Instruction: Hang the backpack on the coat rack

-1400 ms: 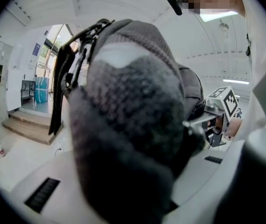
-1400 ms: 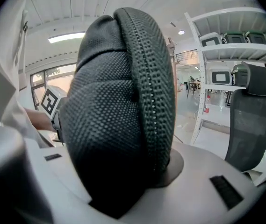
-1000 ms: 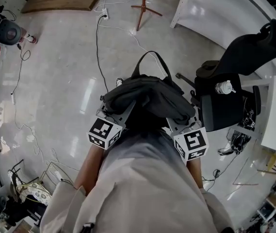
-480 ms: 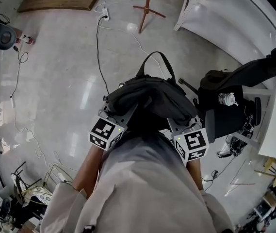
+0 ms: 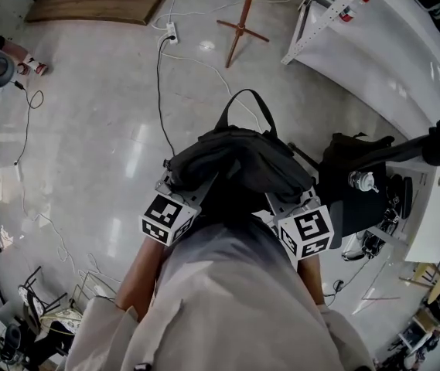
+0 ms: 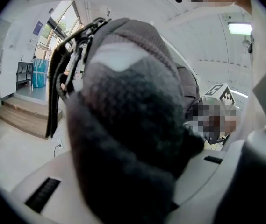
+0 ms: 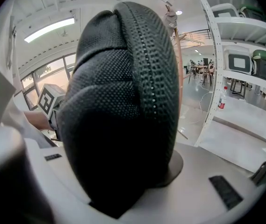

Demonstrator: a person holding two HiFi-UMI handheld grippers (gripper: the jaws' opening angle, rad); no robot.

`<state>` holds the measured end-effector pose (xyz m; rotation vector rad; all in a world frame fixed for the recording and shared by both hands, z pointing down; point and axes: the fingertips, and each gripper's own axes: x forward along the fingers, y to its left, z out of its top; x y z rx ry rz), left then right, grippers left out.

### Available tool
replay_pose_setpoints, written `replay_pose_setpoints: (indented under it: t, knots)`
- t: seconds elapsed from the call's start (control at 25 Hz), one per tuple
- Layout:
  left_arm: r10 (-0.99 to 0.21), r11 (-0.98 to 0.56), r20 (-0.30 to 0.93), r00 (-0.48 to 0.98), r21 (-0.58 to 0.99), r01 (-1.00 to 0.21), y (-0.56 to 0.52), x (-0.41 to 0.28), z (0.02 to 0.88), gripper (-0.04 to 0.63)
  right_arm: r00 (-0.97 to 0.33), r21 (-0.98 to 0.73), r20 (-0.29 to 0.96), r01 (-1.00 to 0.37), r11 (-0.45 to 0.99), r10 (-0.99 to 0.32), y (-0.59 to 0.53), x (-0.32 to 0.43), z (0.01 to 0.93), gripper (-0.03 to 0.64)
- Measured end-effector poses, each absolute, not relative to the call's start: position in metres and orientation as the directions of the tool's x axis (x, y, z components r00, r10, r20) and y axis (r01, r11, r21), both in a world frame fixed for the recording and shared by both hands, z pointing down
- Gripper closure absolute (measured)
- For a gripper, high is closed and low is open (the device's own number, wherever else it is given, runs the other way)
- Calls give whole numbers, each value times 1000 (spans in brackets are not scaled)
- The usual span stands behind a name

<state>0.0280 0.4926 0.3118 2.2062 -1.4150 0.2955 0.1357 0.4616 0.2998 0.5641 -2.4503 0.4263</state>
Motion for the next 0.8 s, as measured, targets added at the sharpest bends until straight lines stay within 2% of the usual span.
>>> replay_pose_setpoints:
  t: [0.4, 0.8]
  knots:
    - [-819, -324, 408, 403, 250, -912, 447, -63, 292, 489, -760, -151, 577, -460, 875, -300, 415, 45, 282, 477]
    - [-855, -320, 363, 371, 194, -927, 424, -118, 275, 494, -765, -128, 539, -489, 863, -353, 393, -10, 266, 476]
